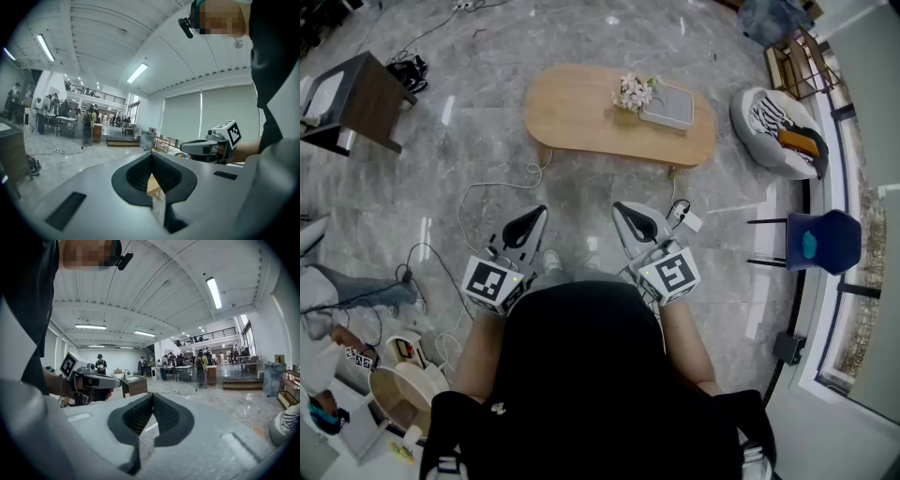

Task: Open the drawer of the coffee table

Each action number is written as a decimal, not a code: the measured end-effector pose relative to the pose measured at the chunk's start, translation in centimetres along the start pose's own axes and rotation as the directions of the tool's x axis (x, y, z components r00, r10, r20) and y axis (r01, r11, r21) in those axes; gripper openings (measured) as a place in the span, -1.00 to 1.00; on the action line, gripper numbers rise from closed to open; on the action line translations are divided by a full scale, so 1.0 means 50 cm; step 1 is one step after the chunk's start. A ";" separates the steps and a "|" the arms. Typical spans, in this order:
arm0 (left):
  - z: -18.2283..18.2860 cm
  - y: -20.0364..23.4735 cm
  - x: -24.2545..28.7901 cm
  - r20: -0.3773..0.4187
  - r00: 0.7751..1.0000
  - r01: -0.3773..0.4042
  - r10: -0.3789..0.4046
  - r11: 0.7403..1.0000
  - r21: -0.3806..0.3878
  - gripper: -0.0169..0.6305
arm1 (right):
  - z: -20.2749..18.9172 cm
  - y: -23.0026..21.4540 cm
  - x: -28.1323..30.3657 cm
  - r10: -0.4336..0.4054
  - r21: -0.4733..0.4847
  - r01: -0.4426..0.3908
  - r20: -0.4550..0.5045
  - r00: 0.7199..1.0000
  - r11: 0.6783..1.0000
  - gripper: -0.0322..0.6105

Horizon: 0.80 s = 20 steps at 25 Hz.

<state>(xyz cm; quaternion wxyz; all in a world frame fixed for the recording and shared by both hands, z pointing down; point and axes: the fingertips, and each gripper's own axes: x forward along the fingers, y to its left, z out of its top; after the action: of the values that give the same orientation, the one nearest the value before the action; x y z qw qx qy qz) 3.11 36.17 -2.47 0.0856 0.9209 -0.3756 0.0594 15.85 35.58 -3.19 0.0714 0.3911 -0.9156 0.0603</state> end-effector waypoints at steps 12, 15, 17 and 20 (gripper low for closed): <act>-0.017 -0.017 0.091 -0.034 0.997 -0.069 0.067 0.995 -0.076 -0.91 | -0.021 -0.103 -0.021 0.036 0.022 -0.037 0.024 0.999 0.999 -0.91; -0.019 -0.022 0.106 -0.065 0.992 -0.113 0.109 0.991 -0.068 -0.91 | -0.031 -0.125 -0.033 0.062 0.018 -0.062 0.015 0.998 0.998 -0.91; -0.021 -0.018 0.109 -0.075 0.988 -0.138 0.133 0.988 -0.069 -0.91 | -0.041 -0.135 -0.031 0.080 0.013 -0.080 0.003 0.997 0.997 -0.91; -0.038 -0.008 0.109 -0.072 0.987 -0.152 0.147 0.986 -0.067 -0.91 | -0.060 -0.145 -0.020 0.092 0.007 -0.092 -0.017 0.996 0.996 -0.91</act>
<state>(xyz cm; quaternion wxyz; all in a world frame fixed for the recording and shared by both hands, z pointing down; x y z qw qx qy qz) 7.18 33.16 0.29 0.1265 0.8840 -0.4424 0.0829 22.05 31.80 -0.02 0.0752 0.3485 -0.9317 0.0700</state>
